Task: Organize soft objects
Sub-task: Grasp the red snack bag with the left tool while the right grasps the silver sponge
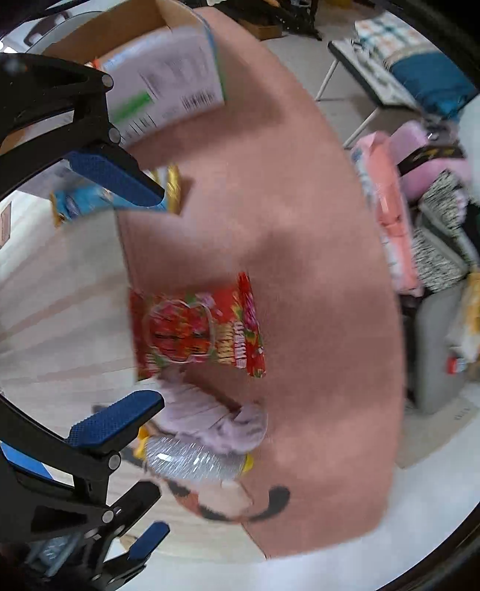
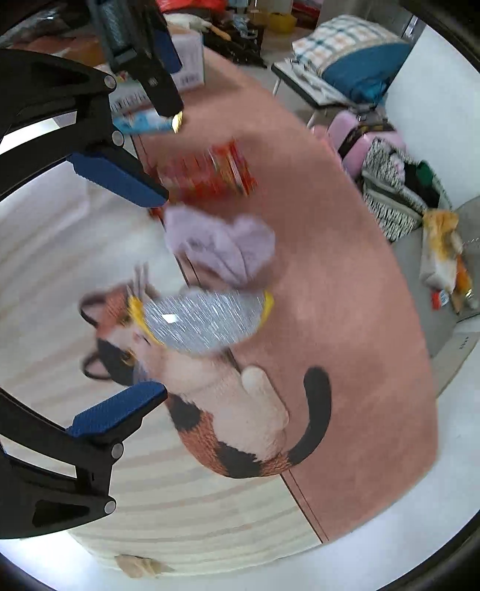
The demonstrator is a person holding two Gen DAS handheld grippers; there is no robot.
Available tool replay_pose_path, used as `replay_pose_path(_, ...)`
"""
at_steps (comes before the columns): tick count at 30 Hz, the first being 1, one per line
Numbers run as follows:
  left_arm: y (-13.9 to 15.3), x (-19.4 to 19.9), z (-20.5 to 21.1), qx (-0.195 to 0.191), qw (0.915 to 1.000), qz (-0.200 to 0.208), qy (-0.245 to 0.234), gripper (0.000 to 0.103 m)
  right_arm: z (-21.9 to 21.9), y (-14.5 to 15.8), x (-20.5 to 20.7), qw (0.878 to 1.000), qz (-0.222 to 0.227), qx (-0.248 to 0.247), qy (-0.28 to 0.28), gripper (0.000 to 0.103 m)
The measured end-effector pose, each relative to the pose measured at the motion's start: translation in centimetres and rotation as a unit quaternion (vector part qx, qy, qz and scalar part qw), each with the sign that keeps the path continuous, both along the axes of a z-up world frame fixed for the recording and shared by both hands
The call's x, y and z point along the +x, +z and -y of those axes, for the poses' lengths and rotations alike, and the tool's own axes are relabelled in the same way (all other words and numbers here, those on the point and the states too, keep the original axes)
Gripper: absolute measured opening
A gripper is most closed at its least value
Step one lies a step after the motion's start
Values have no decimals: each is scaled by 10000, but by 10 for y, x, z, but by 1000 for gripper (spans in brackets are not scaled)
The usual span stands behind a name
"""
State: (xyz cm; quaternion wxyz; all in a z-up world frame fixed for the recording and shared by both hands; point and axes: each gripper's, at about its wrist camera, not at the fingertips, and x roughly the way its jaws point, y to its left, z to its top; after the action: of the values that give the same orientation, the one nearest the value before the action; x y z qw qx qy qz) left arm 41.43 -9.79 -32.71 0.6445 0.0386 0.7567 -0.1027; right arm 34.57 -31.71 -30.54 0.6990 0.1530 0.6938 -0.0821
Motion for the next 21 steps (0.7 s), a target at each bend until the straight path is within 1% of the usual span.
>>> replay_pose_path(5,-47,15,23,200,9987,-435,-180,102,13,-36,12,9997,-221,9,46,97)
replay_pose_path(8,-65,20,28,272,9978,-578,-162,102,17,-55,18,9993,-361,15,99,96)
replay_pose_path(9,-69,21,28,284,9976,-608,-151,100,18,-60,19,9991,-402,29,112,93)
replay_pose_path(10,-72,22,29,282,9975,-628,-143,96,19,-66,20,9988,-462,59,119,90)
replay_pose_path(11,-75,23,29,298,9973,-663,-125,75,19,-72,21,9985,-527,85,125,89)
replay_pose_path(12,-75,23,29,378,9972,-631,-135,71,19,-79,22,9982,-578,135,130,84)
replay_pose_path(13,-73,23,31,408,9974,-561,-182,66,19,-84,22,9978,-627,164,124,75)
replay_pose_path(14,-69,22,33,408,9977,-481,-258,52,20,-89,22,9975,-675,160,119,69)
replay_pose_path(15,-67,22,32,440,9977,-435,-265,49,20,-92,22,9973,-708,150,120,55)
replay_pose_path(17,-62,21,29,400,9982,-381,-221,47,22,-94,20,9978,-640,128,93,55)
replay_pose_path(19,-56,18,24,401,9985,-307,-188,45,22,-89,17,9984,-550,-51,116,53)
replay_pose_path(21,-46,11,21,353,9990,-222,-175,45,23,-81,12,9990,-432,-69,84,52)
